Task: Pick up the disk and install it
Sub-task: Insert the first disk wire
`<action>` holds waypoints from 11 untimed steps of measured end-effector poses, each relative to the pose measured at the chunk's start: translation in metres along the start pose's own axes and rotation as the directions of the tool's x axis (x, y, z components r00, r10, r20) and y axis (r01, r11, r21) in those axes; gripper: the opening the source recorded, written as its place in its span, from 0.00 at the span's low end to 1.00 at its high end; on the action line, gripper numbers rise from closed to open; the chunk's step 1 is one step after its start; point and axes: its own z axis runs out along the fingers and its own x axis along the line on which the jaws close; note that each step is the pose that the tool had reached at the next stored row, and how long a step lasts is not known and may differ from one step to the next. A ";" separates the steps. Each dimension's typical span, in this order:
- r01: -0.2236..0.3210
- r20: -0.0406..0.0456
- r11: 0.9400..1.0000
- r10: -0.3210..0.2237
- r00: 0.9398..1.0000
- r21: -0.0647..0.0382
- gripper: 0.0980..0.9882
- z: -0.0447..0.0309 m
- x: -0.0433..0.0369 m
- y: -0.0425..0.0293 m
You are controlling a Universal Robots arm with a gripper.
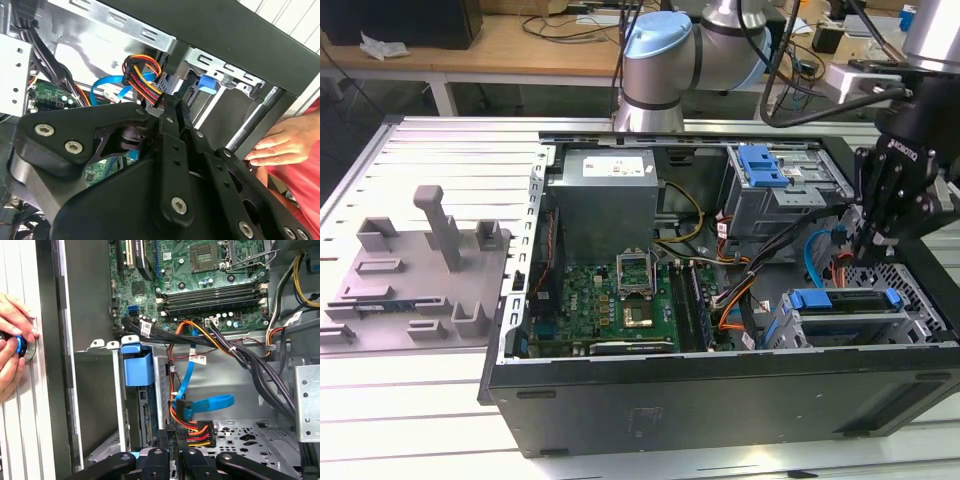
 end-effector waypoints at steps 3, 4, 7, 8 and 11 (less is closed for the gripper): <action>0.002 0.012 1.000 -0.002 1.000 -0.001 0.08 0.0011 0.0073 -0.0005; 0.002 0.015 1.000 -0.002 1.000 -0.001 0.08 0.0012 0.0088 -0.0006; 0.004 0.029 1.000 -0.004 1.000 -0.002 0.08 0.0017 0.0129 -0.0010; 0.005 0.036 1.000 -0.005 0.999 -0.002 0.08 0.0020 0.0154 -0.0012; 0.009 0.060 1.000 -0.008 0.998 -0.003 0.08 0.0034 0.0229 -0.0019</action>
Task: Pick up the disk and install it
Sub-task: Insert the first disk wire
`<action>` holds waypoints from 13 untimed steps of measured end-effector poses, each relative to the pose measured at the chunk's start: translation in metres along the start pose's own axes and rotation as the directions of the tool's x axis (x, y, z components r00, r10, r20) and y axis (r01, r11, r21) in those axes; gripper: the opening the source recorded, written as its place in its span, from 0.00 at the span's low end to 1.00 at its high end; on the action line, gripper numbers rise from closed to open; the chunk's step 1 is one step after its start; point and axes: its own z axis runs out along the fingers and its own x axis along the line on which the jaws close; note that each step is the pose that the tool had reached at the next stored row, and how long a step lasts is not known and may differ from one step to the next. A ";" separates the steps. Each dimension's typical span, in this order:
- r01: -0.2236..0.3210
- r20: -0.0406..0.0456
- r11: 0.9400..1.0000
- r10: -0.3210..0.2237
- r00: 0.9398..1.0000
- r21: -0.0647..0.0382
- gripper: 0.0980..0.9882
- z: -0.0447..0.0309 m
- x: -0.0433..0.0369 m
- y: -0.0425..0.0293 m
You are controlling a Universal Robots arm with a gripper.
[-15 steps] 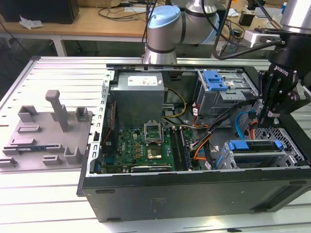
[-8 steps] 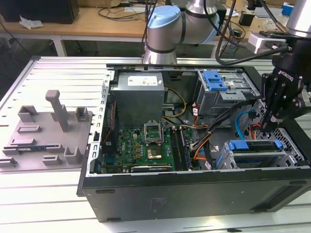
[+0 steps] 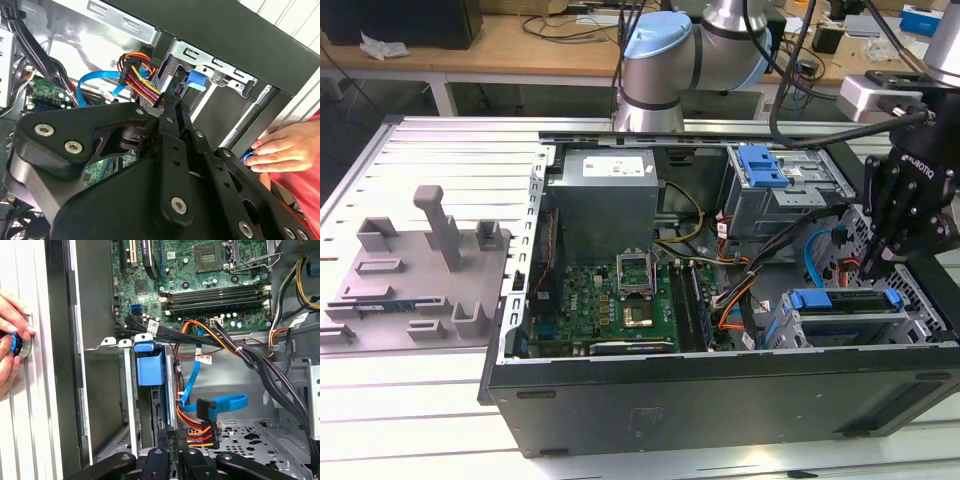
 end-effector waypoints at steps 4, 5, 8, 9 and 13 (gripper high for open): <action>0.004 0.020 1.000 -0.004 1.000 -0.001 0.08 0.0010 0.0060 -0.0005; 0.005 0.024 1.000 -0.005 1.000 -0.001 0.08 0.0012 0.0073 -0.0006; 0.007 0.026 1.000 -0.007 1.000 -0.001 0.08 0.0015 0.0093 -0.0007; 0.007 0.026 1.000 -0.007 1.000 -0.001 0.08 0.0015 0.0094 -0.0007; 0.007 0.026 1.000 -0.007 1.000 -0.001 0.08 0.0016 0.0097 -0.0008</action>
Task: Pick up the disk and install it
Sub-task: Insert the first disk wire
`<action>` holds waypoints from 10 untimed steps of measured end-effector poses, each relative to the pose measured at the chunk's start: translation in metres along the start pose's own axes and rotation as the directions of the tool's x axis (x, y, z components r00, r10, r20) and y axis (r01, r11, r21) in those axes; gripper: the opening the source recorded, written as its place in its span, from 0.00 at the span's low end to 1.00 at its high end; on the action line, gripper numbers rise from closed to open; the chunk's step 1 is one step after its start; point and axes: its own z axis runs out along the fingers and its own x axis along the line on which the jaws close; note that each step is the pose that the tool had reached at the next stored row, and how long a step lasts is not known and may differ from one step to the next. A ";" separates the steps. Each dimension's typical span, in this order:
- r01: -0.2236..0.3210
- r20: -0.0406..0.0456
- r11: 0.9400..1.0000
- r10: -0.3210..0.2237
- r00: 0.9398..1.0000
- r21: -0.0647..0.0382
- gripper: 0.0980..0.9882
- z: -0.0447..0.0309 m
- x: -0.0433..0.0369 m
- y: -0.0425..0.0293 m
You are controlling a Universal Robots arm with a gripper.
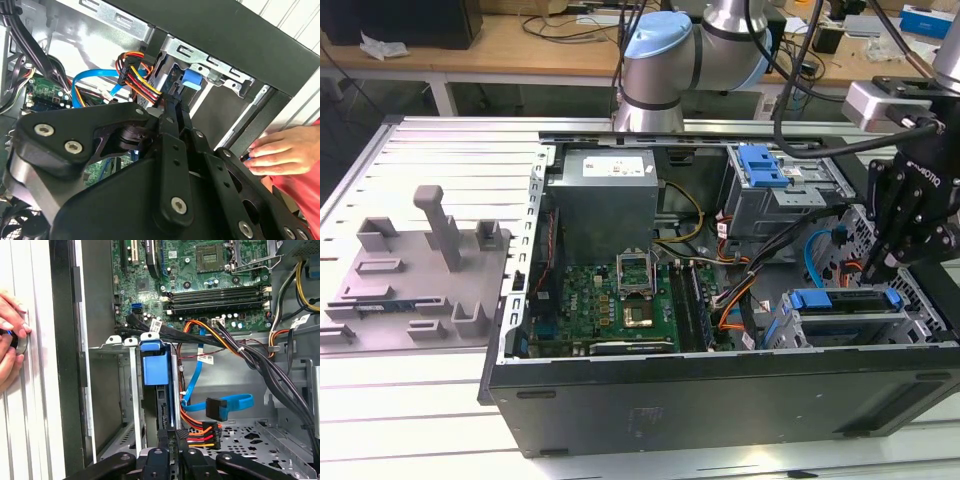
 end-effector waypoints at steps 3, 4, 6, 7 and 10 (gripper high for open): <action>0.000 0.002 1.000 0.000 1.000 0.000 0.08 0.0006 0.0042 -0.0003; 0.000 0.003 1.000 0.000 1.000 0.000 0.08 0.0008 0.0055 -0.0004; 0.002 0.003 1.000 -0.002 1.000 0.000 0.08 0.0013 0.0069 -0.0005; 0.003 0.003 1.000 -0.003 1.000 0.000 0.08 0.0013 0.0070 -0.0005; 0.006 0.003 1.000 -0.006 1.000 0.001 0.08 0.0016 0.0069 -0.0005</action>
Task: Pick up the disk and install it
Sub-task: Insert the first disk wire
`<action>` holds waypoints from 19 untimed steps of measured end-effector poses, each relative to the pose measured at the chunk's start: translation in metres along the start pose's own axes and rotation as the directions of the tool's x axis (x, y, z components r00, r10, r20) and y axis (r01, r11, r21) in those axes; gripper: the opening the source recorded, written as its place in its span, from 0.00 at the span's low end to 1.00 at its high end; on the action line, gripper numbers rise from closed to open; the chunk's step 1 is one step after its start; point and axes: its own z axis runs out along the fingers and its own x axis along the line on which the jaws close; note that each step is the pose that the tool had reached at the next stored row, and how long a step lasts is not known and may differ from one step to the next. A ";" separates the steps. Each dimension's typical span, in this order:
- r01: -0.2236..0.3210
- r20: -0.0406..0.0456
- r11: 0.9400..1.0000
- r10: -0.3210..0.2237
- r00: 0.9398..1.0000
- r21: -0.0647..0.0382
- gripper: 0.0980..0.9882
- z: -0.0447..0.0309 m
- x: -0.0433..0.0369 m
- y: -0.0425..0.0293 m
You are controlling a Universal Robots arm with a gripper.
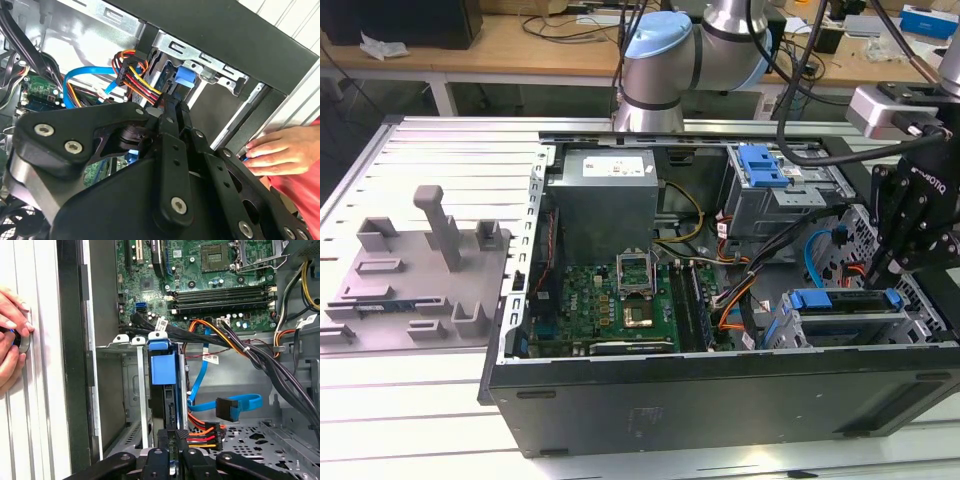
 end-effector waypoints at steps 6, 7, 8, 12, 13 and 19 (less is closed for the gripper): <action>0.011 0.000 1.000 -0.011 1.000 0.001 0.08 -0.0005 -0.0042 0.0004; 0.012 0.000 1.000 -0.012 1.000 0.002 0.08 -0.0006 -0.0042 0.0003; 0.012 0.000 1.000 -0.012 1.000 0.002 0.08 -0.0006 -0.0042 0.0003; 0.012 0.000 1.000 -0.012 1.000 0.002 0.08 -0.0005 -0.0041 0.0003; 0.012 0.000 1.000 -0.012 1.000 0.002 0.08 -0.0004 -0.0041 0.0003; 0.012 0.000 1.000 -0.012 1.000 0.002 0.08 0.0007 -0.0043 0.0003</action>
